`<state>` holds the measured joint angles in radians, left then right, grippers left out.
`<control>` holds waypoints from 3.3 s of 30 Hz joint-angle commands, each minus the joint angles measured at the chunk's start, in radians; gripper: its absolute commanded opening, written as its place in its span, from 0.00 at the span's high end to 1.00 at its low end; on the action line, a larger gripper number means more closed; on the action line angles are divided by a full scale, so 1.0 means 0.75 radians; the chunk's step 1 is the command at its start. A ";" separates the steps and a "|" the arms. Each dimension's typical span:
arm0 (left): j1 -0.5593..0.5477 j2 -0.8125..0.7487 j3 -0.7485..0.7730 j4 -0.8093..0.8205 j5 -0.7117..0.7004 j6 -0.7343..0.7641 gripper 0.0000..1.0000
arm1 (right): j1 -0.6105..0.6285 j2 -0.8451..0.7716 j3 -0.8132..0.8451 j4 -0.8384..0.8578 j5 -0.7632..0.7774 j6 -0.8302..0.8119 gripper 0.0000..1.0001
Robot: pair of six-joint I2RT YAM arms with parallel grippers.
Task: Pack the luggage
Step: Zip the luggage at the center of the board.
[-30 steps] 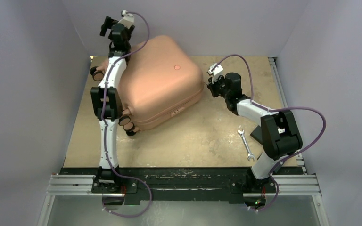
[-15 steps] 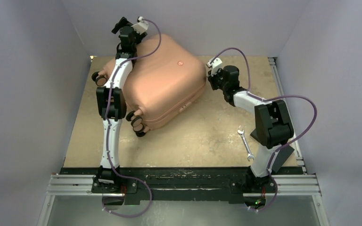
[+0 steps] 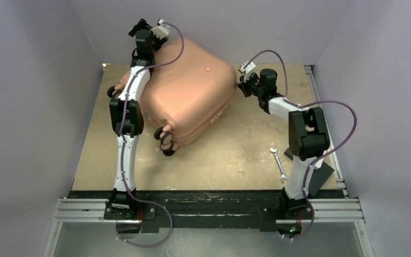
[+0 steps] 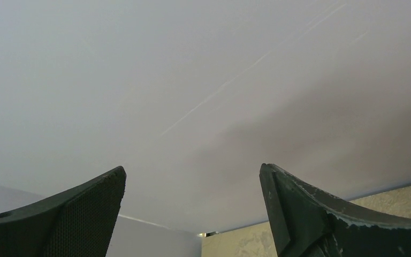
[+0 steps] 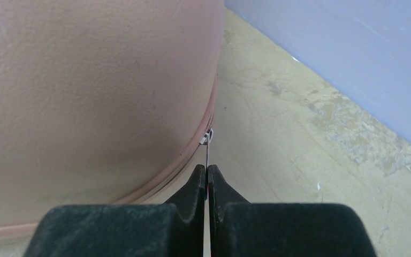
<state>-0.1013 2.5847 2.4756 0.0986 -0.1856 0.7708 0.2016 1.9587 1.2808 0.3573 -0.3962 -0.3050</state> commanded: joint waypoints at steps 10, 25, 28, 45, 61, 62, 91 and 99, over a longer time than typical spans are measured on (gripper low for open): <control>-0.205 0.123 -0.040 -0.422 0.464 0.015 0.06 | 0.024 -0.271 -0.183 0.030 -0.459 -0.227 1.00; -0.411 0.016 -0.081 -0.740 0.735 0.039 0.10 | -0.100 -0.568 -0.567 0.108 0.086 0.040 1.00; -0.441 0.010 -0.087 -0.767 0.749 0.048 0.10 | -0.113 -0.562 -0.548 0.166 0.182 0.108 1.00; -0.262 -0.032 -0.113 -0.309 0.137 -0.262 0.03 | -0.213 -0.706 -0.633 0.382 0.348 0.239 1.00; -0.209 0.071 -0.142 -0.341 0.207 -0.181 0.02 | -0.265 -0.344 -0.407 0.267 0.061 -0.004 1.00; -0.208 0.076 -0.140 -0.346 0.217 -0.175 0.02 | -0.283 -0.329 -0.383 0.237 0.038 -0.020 1.00; -0.119 -0.504 -0.217 -0.555 -0.045 -0.396 0.01 | -0.070 -0.574 -0.416 -0.284 -0.676 -0.398 0.56; -0.179 -0.869 -0.458 -0.751 0.100 -0.378 0.01 | 0.089 -0.628 -0.495 -0.300 -0.787 -0.398 0.57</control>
<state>-0.2043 2.0647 2.2055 -0.3855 -0.1612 0.4892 0.1856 1.5105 0.9329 0.1410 -0.7616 -0.6281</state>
